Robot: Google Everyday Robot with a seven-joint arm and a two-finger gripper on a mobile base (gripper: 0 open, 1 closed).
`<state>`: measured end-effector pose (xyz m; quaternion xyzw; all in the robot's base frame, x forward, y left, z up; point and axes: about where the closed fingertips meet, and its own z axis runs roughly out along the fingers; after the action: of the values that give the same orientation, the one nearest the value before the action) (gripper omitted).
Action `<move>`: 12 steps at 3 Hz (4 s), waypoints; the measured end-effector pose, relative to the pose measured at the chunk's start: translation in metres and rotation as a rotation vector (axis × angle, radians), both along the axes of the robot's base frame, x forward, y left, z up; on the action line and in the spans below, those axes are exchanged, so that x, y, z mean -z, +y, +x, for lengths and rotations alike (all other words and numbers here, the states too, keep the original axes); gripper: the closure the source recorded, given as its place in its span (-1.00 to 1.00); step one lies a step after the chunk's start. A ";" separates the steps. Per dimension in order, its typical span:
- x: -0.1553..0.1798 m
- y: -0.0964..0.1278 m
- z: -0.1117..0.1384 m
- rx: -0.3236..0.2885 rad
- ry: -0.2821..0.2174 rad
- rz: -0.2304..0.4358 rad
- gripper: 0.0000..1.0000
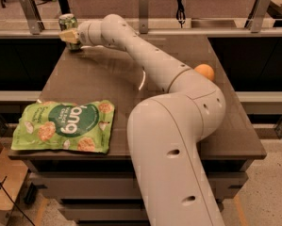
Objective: Move green can near green rice chip bag
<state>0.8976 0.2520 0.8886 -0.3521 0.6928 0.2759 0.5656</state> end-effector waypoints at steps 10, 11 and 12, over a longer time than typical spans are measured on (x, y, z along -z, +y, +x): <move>-0.018 -0.054 -0.227 -0.483 0.147 -0.295 1.00; -0.015 -0.053 -0.242 -0.552 0.134 -0.194 1.00; -0.014 -0.049 -0.258 -0.632 0.117 -0.131 0.67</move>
Offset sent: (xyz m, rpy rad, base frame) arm -0.0921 -0.0396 0.0617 -0.0198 -0.1050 0.2086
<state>0.6393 0.2029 0.9023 -0.5689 0.5968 0.4125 0.3873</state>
